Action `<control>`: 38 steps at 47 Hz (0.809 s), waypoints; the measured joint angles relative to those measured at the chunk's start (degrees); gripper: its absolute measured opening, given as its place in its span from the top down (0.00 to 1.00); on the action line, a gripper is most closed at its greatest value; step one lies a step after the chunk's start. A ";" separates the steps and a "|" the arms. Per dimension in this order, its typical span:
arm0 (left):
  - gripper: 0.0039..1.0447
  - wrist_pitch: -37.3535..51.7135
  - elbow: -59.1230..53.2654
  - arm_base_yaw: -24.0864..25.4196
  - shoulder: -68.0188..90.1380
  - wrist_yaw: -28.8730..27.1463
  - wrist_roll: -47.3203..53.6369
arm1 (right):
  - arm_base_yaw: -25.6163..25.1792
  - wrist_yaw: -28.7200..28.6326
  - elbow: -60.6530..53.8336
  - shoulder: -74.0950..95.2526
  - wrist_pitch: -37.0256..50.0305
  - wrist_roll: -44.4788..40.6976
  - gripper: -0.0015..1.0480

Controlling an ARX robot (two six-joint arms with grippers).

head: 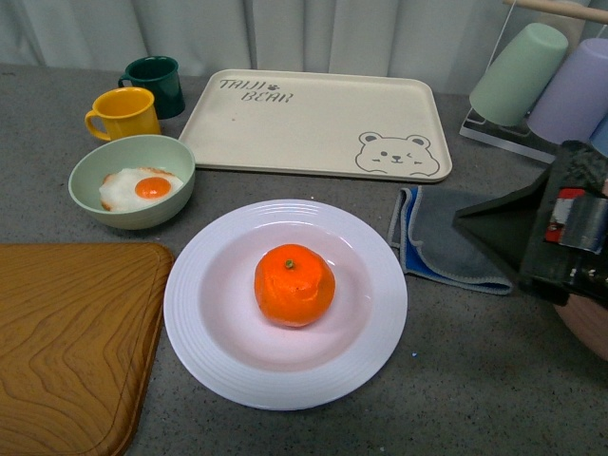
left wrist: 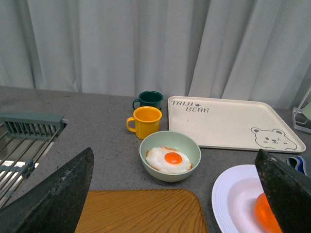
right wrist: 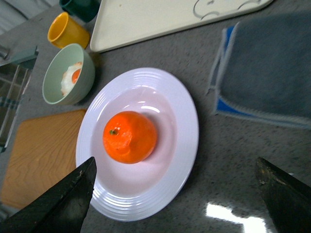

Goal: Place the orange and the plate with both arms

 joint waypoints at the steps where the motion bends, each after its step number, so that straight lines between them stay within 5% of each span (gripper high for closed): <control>1: 0.06 0.00 0.00 0.00 0.00 0.00 0.00 | -0.11 -1.03 0.44 1.09 0.24 0.31 0.09; 17: 0.06 0.00 0.00 0.00 0.00 0.02 0.00 | -1.84 -10.45 7.56 17.22 2.62 4.87 0.09; 38: 0.06 0.00 0.00 0.00 0.00 0.02 0.00 | -0.28 -15.08 12.17 29.59 6.43 11.06 0.09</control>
